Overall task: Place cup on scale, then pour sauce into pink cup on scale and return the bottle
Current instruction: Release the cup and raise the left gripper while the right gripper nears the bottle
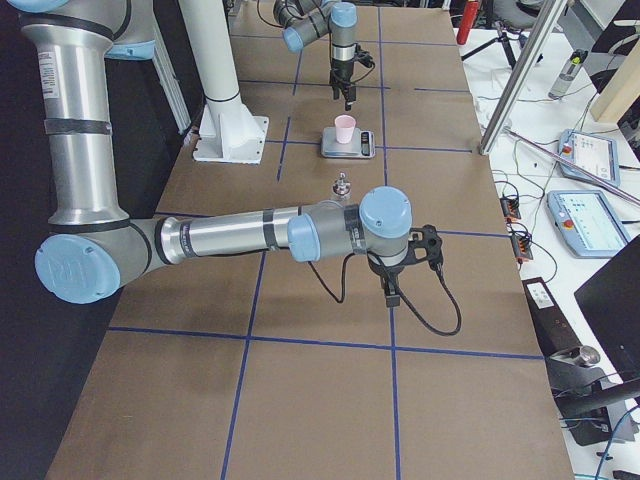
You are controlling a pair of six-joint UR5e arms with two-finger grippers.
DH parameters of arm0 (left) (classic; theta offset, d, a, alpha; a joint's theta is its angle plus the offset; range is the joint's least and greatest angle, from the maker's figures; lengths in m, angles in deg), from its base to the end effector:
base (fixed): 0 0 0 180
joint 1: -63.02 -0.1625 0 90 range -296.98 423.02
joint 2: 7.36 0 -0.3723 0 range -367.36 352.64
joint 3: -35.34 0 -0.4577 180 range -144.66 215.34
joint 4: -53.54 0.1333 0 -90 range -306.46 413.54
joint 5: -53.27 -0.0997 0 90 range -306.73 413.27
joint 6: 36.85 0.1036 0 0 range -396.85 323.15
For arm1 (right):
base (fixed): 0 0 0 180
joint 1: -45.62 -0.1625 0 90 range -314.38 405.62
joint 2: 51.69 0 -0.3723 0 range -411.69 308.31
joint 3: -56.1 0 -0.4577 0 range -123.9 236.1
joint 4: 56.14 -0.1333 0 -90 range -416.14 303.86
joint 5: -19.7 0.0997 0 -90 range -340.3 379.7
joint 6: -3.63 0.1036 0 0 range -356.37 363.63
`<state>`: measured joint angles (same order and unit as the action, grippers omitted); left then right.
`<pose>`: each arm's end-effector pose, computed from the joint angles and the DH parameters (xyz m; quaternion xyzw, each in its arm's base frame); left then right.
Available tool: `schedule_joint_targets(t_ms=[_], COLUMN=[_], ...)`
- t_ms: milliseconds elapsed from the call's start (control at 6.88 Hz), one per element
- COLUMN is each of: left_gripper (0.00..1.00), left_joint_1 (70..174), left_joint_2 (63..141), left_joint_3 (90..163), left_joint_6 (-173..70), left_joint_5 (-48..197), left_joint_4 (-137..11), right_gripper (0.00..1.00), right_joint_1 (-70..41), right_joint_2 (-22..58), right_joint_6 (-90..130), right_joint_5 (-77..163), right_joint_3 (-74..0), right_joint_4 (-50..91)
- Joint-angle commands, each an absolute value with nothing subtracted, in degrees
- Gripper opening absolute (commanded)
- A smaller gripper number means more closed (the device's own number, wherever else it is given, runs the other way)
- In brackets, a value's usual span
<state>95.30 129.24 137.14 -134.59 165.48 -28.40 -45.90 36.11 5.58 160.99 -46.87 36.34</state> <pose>0.4974 -0.4256 0.0129 -0.0816 0.4449 -0.2269 0.8625 0.0675 -0.5659 0.4561 0.0980 -0.4305 -0.0207 0.8970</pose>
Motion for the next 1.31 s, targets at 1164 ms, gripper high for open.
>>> schedule_joint_targets(t_ms=[1164], left_gripper=[1.00], left_joint_1=[115.38], left_joint_2=[112.36], left_joint_3=[160.85], left_joint_6=[-99.39], left_joint_5=[170.94], left_joint_4=[-16.35], right_gripper=[1.00], right_joint_1=[16.61], right_joint_2=[39.06], right_joint_6=[79.44], right_joint_5=[108.84], right_joint_3=[-86.97], right_joint_4=[35.71])
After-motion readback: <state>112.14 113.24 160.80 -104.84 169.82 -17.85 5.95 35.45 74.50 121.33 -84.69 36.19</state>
